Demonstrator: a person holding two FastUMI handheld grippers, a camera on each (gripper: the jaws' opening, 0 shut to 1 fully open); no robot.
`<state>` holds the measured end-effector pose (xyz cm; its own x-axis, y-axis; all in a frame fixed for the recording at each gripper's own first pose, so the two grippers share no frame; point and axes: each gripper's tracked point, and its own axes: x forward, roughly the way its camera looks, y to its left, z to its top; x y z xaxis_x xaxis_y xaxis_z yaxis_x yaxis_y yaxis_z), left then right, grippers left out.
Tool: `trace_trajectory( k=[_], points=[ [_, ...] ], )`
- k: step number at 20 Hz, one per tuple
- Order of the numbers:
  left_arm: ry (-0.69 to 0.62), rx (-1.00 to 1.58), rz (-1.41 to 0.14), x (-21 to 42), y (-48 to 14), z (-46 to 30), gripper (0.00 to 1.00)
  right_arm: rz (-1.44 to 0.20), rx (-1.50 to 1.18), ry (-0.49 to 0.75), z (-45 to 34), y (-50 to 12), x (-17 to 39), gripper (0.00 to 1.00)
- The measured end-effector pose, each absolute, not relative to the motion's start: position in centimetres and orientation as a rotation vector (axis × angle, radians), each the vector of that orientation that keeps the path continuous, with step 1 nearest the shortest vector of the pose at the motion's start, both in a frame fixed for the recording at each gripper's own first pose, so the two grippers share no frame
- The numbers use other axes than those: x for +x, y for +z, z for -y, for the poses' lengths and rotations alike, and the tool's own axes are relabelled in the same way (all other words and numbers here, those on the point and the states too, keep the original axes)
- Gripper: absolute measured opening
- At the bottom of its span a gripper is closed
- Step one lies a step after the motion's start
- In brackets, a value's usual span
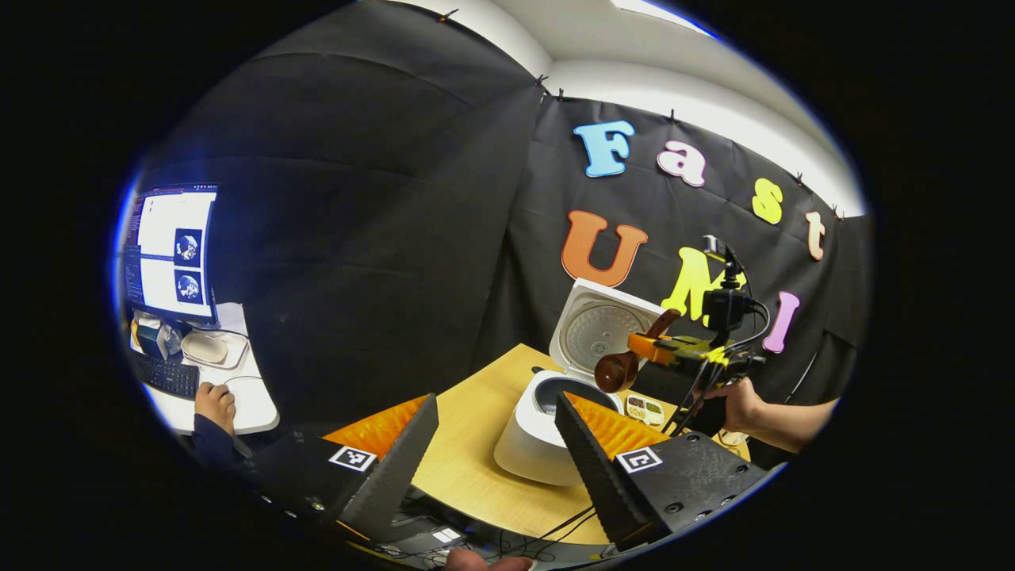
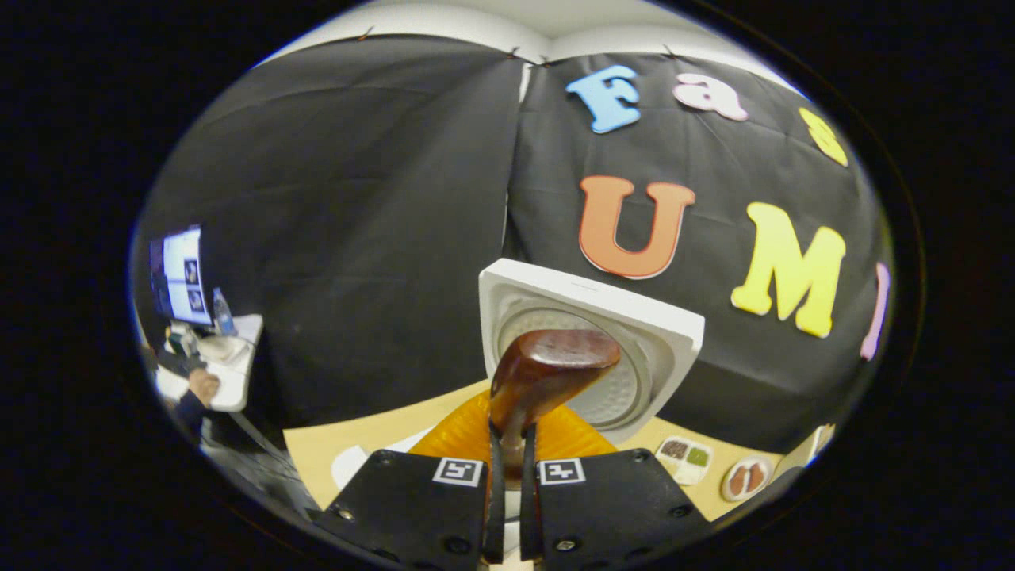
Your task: Close the left gripper, press the button to open the rice cooker; take a wooden spoon from the chopstick holder with the right hand, scoop a spoonful of rice and pour it into the rice cooker, then put the wooden spoon back into the chopstick holder.
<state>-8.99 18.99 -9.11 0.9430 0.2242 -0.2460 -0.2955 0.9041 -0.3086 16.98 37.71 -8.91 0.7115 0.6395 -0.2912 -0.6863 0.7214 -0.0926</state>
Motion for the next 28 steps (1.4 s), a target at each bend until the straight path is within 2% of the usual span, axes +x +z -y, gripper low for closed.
trace_trajectory(
  k=[8, 12, 19, 23, 28],
  points=[
    [0.18, -0.318, -0.212, -6.7, -8.3, -14.6, 0.94, -0.316, 0.202, 0.737, -30.8, -3.8, 15.4, 0.12],
    [0.141, -0.309, -0.216, -5.6, -8.0, -12.3, 0.94, -0.333, 0.336, 0.675, -25.0, -2.2, 16.5, 0.13],
    [0.066, -0.255, -0.2, -2.4, -7.4, -7.3, 0.94, -0.319, 0.402, 0.435, -7.9, -2.7, 17.4, 0.12],
    [0.035, -0.254, -0.22, -0.7, -7.8, -4.2, 0.94, -0.342, 0.429, 0.267, 2.0, -5.2, 17.0, 0.12],
    [0.001, -0.25, -0.224, 0.6, -7.1, -0.9, 0.94, -0.394, 0.481, 0.109, 10.8, -9.4, 17.8, 0.12]
  ],
)
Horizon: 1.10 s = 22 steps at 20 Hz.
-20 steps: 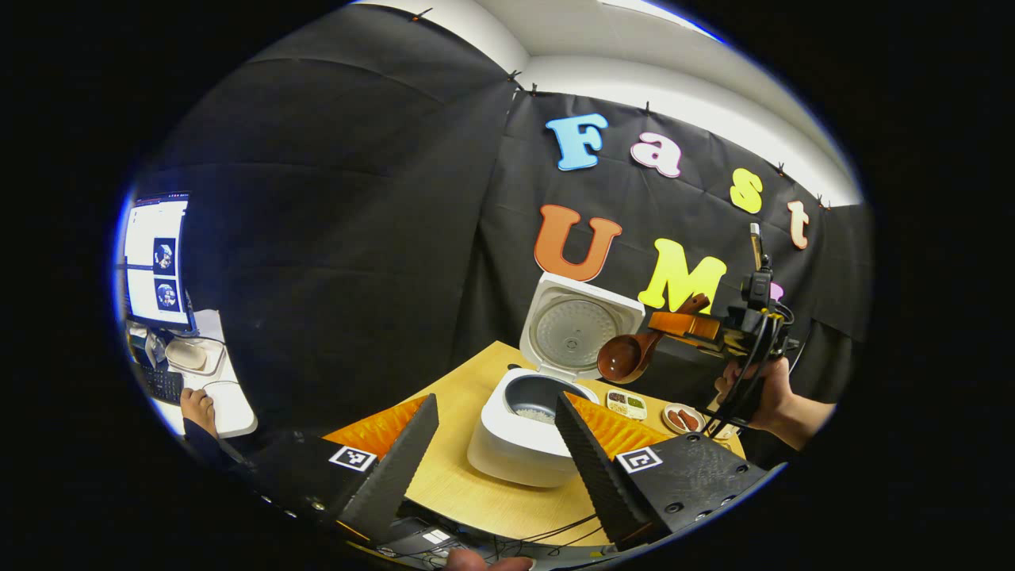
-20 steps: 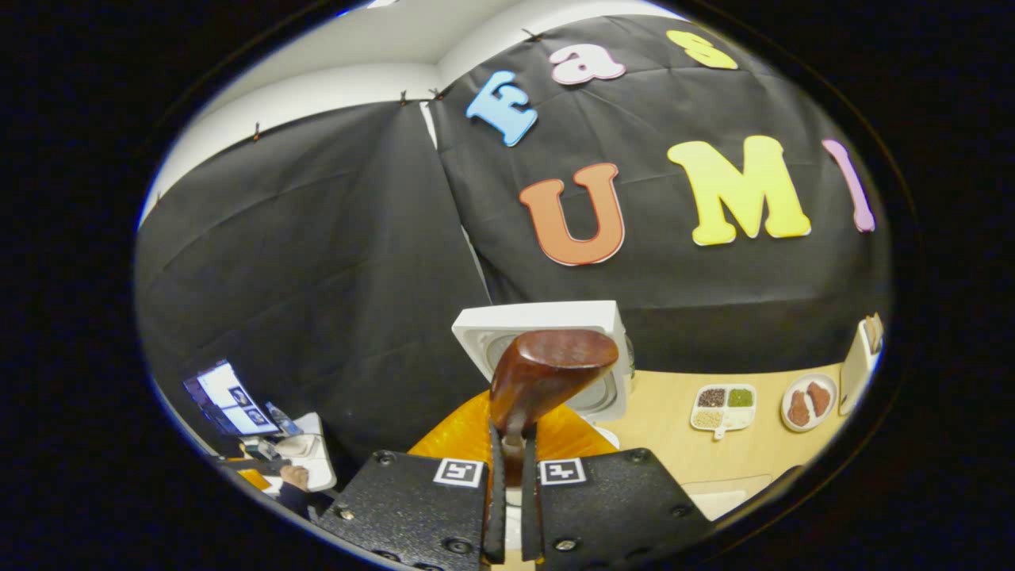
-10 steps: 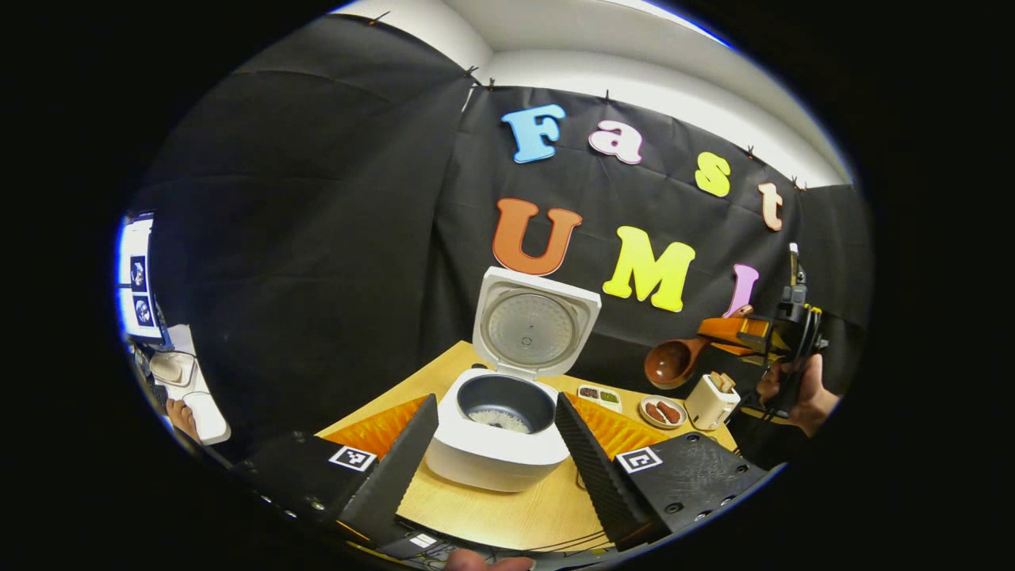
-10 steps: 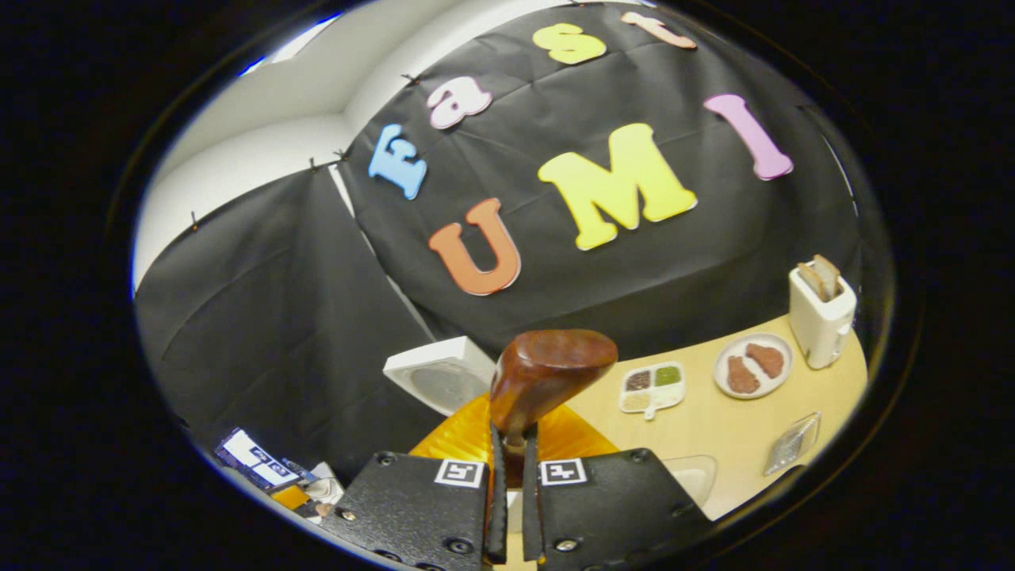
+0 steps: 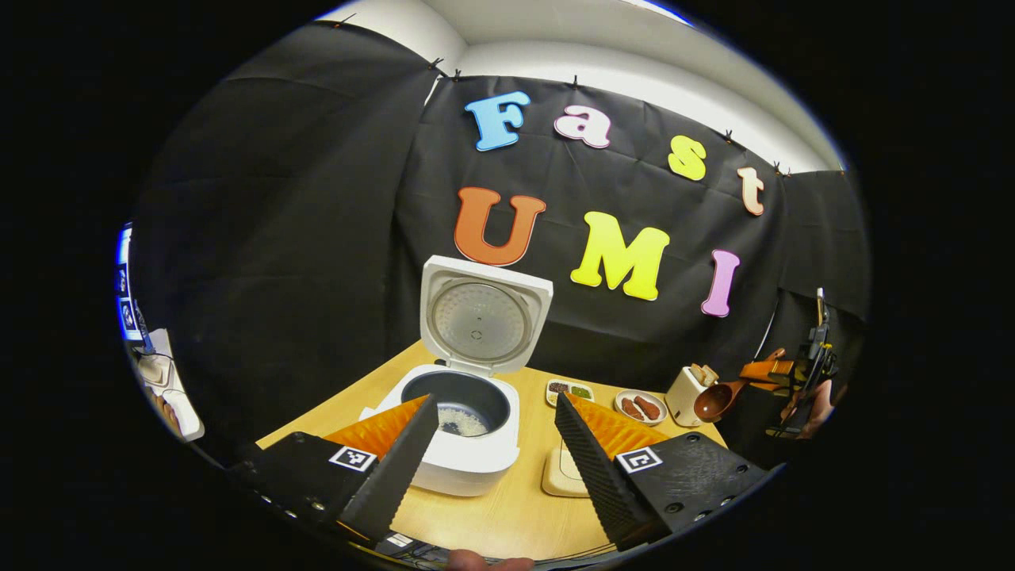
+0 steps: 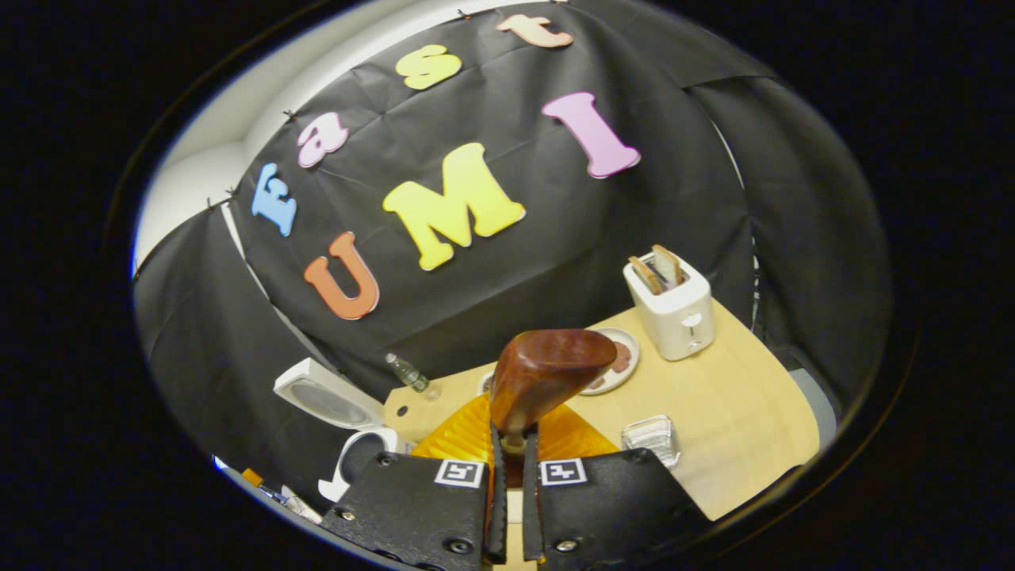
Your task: Close the left gripper, press the button to open the rice cooker; take a wooden spoon from the chopstick holder with the right hand, scoop a spoonful of rice and pour it into the rice cooker, then put the wooden spoon back into the chopstick holder.
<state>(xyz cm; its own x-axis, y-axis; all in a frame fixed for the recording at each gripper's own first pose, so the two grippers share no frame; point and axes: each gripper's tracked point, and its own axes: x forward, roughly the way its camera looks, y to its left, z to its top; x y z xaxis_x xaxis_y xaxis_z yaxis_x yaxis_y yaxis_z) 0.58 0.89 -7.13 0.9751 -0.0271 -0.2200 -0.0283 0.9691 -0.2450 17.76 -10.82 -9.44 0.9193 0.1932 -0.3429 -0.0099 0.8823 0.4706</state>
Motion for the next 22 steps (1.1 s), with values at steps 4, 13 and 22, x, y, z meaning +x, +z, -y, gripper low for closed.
trace_trajectory(
  k=[4, 13, 22],
  points=[
    [-0.03, -0.221, -0.228, 1.3, -7.0, 1.1, 0.94, -0.434, 0.495, 0.01, 16.6, -12.9, 17.2, 0.13],
    [-0.031, -0.223, -0.27, 0.6, -7.4, 4.0, 0.94, -0.504, 0.324, -0.072, 21.0, -19.7, 20.2, 0.13],
    [0.03, -0.223, -0.278, 0.0, -6.7, 3.4, 0.94, -0.551, 0.217, -0.057, 20.3, -26.2, 21.9, 0.13]
  ],
)
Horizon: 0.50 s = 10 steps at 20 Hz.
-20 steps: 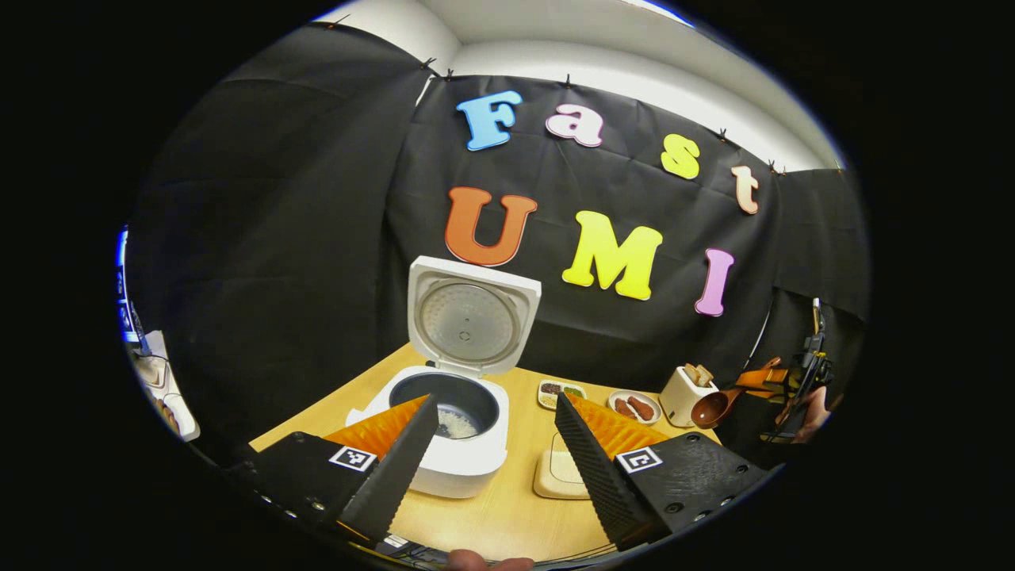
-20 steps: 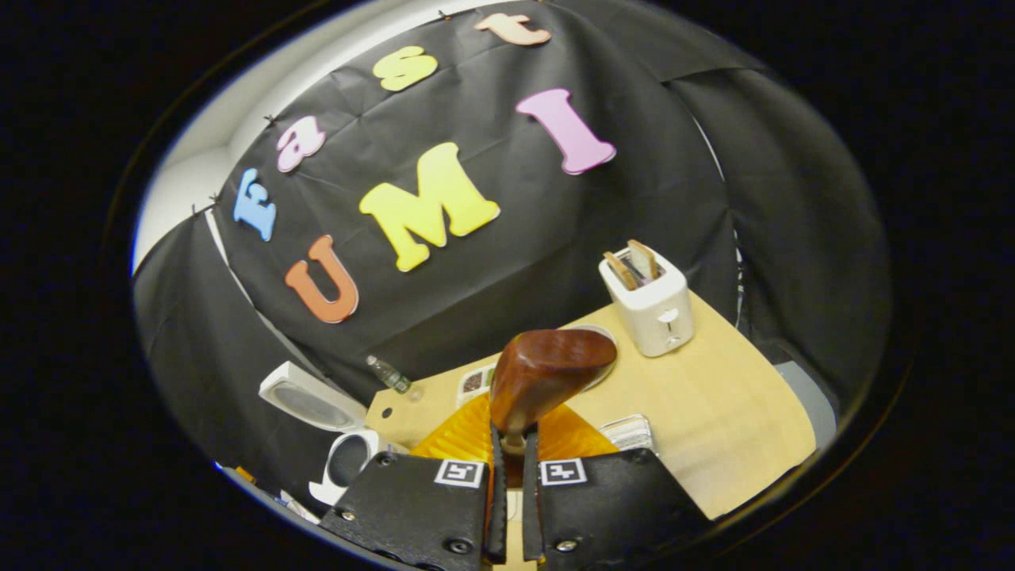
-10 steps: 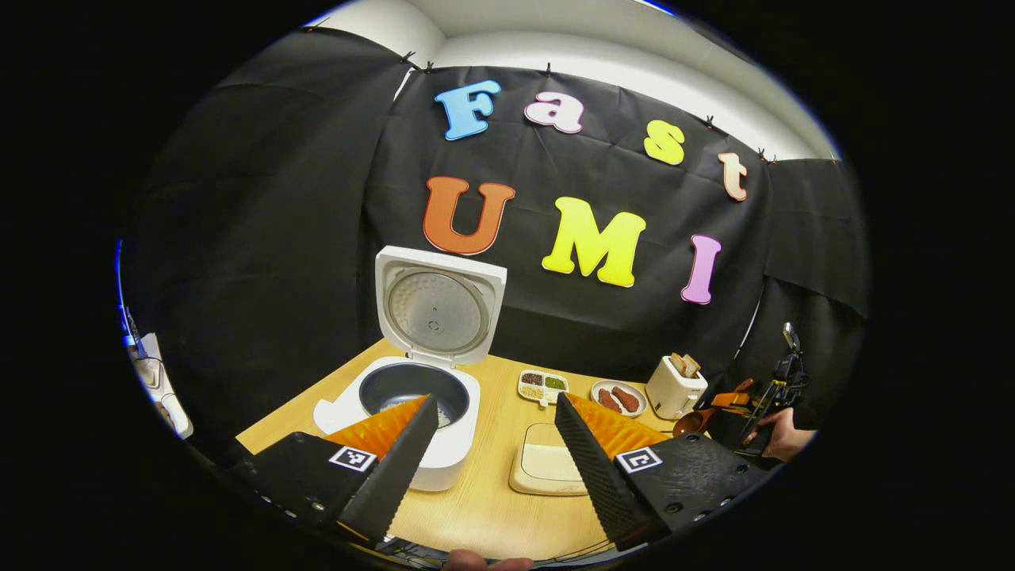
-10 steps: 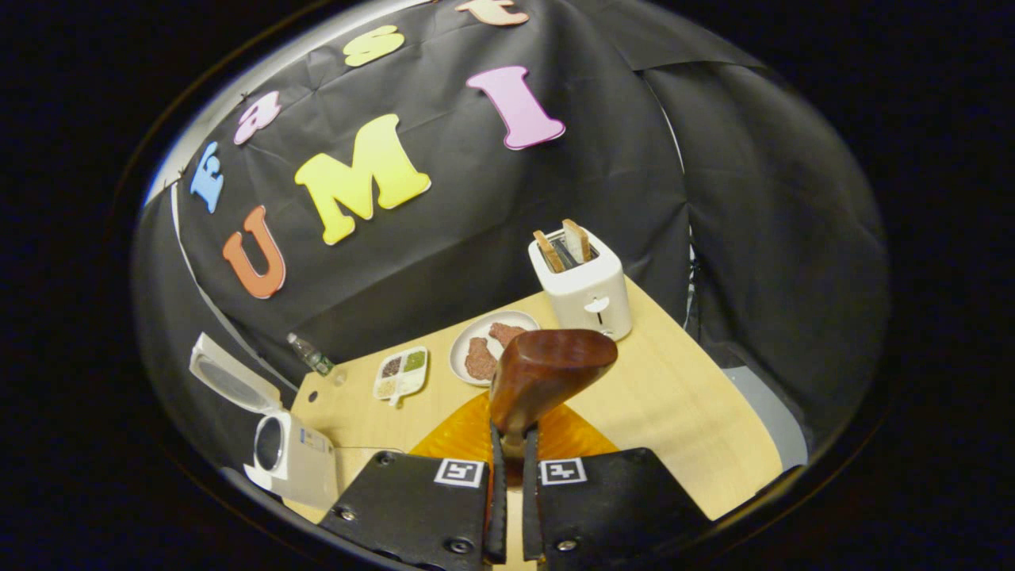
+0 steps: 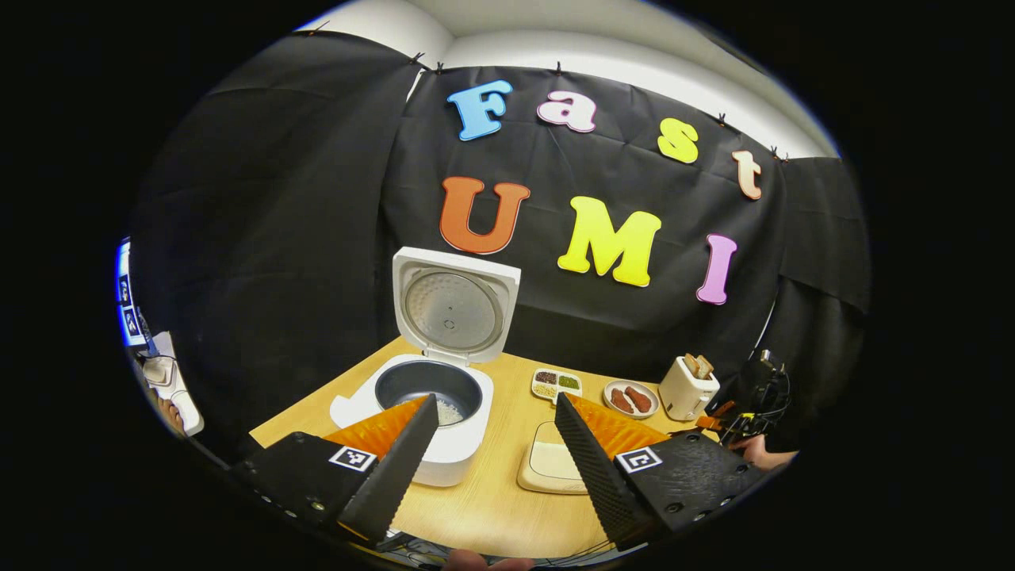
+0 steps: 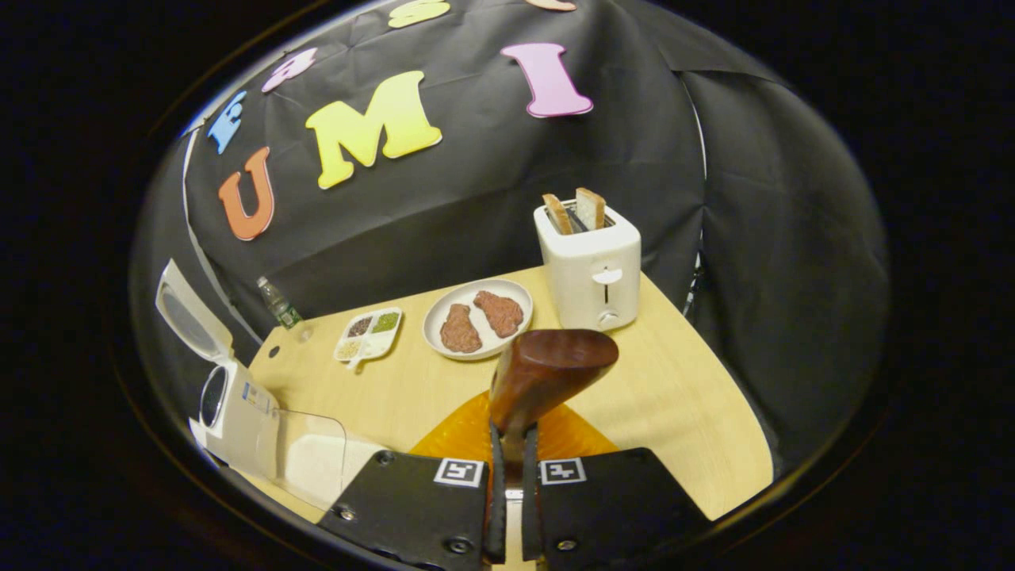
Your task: Close the left gripper, press the button to open the rice cooker; take a wooden spoon from the chopstick holder with the right hand, scoop a spoonful of rice and pour it into the rice cooker, then put the wooden spoon back into the chopstick holder.
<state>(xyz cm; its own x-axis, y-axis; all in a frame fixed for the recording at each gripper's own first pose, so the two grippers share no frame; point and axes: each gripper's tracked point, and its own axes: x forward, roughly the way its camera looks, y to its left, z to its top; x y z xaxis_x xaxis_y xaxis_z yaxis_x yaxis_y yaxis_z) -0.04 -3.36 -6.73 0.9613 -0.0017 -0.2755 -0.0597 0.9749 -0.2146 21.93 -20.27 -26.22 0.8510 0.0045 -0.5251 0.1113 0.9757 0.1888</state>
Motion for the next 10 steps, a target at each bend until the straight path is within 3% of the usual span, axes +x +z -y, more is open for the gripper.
trace_trajectory(
  k=[7, 10],
  points=[
    [0.04, -0.216, -0.287, -0.2, -6.5, 3.3, 0.94, -0.552, 0.243, -0.054, 20.1, -28.6, 22.3, 0.14],
    [0.026, -0.206, -0.29, 0.0, -6.5, 3.5, 0.94, -0.544, 0.263, -0.048, 20.0, -28.6, 22.1, 0.2]
  ],
)
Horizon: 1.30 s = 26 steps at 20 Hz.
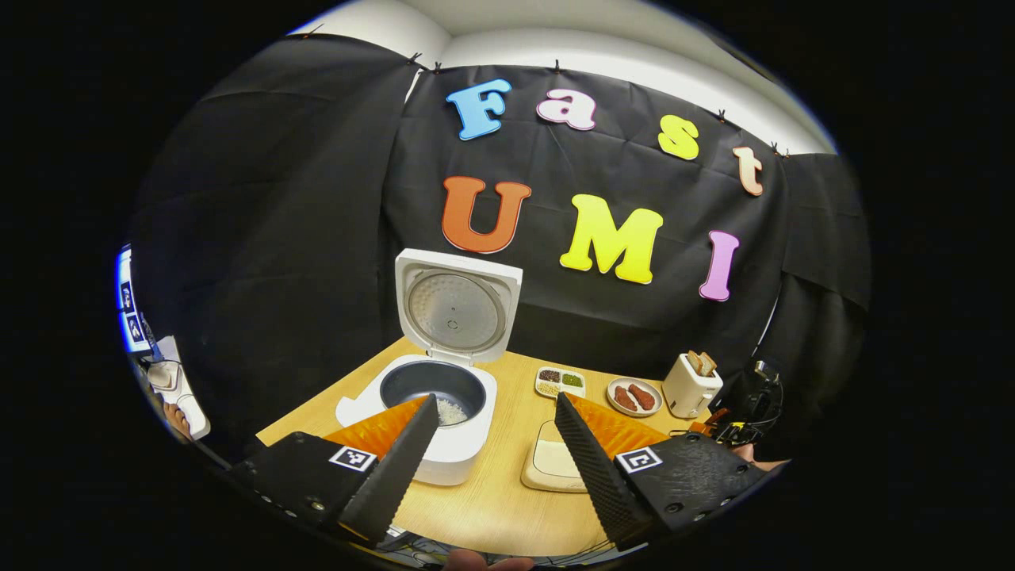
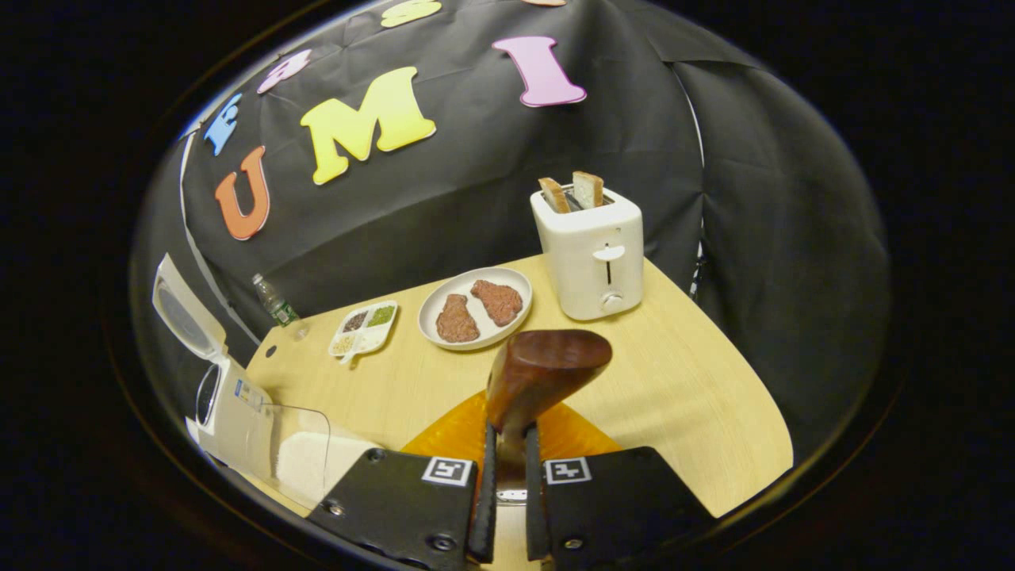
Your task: Close the left gripper, press the button to open the rice cooker; take a wooden spoon from the chopstick holder with the right hand, scoop a spoonful of rice and pour it into the rice cooker, then put the wooden spoon back into the chopstick holder.
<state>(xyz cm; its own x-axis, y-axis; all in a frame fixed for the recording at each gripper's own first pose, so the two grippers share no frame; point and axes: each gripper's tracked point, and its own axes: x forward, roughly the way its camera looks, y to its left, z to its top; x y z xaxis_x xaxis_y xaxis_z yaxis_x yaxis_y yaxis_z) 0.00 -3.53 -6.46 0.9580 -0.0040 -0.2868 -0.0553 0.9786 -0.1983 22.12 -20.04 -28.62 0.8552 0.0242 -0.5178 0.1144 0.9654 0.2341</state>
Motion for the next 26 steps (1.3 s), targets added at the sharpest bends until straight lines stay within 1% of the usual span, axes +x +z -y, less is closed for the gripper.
trace_trajectory(
  k=[1, 3, 6, 9, 10, 11, 15, 16, 17, 18, 19, 21, 23, 26],
  points=[
    [0.02, -0.205, -0.288, 0.1, -6.4, 3.6, 0.94, -0.535, 0.269, -0.037, 19.9, -28.2, 22.1, 0.21],
    [0.009, -0.207, -0.279, 0.7, -6.1, 4.0, 0.94, -0.515, 0.262, -0.039, 20.0, -27.5, 22.1, 0.34],
    [-0.012, -0.207, -0.255, 1.2, -5.3, 4.2, 0.94, -0.484, 0.24, -0.082, 21.4, -25.8, 21.8, 0.84],
    [-0.029, -0.205, -0.232, 1.9, -4.7, 4.1, 0.94, -0.433, 0.236, -0.123, 22.7, -23.2, 21.1, 0.86],
    [-0.033, -0.206, -0.223, 2.2, -4.5, 3.9, 0.94, -0.41, 0.227, -0.134, 23.1, -22.1, 20.8, 0.91],
    [-0.037, -0.204, -0.214, 2.5, -4.1, 3.8, 0.94, -0.39, 0.216, -0.14, 23.4, -21.1, 20.5, 0.93],
    [-0.033, -0.174, -0.177, 3.7, -2.7, 2.5, 0.94, -0.298, 0.148, -0.137, 23.4, -16.3, 18.9, 0.95],
    [-0.027, -0.166, -0.17, 4.3, -2.1, 1.9, 0.94, -0.274, 0.129, -0.13, 23.1, -14.9, 18.4, 0.96],
    [-0.027, -0.162, -0.17, 5.0, -1.7, 1.5, 0.94, -0.252, 0.112, -0.121, 22.7, -13.6, 17.9, 0.96],
    [-0.038, -0.157, -0.185, 5.6, -1.4, 1.5, 0.94, -0.231, 0.097, -0.113, 22.2, -12.4, 17.4, 0.99],
    [-0.046, -0.146, -0.2, 6.6, -0.9, 1.3, 0.94, -0.209, 0.083, -0.105, 21.8, -11.2, 16.8, 0.99],
    [-0.062, -0.128, -0.204, 8.5, 0.9, 0.9, 0.94, -0.174, 0.061, -0.076, 20.4, -9.1, 15.8, 0.99],
    [-0.074, -0.177, -0.203, 10.7, 2.7, 0.7, 0.94, -0.178, 0.081, -0.02, 18.2, -8.3, 14.7, 0.98],
    [-0.064, -0.233, -0.237, 14.6, 3.3, -0.7, 0.94, -0.165, 0.099, 0.026, 16.4, -7.4, 12.6, 1.0]
  ],
)
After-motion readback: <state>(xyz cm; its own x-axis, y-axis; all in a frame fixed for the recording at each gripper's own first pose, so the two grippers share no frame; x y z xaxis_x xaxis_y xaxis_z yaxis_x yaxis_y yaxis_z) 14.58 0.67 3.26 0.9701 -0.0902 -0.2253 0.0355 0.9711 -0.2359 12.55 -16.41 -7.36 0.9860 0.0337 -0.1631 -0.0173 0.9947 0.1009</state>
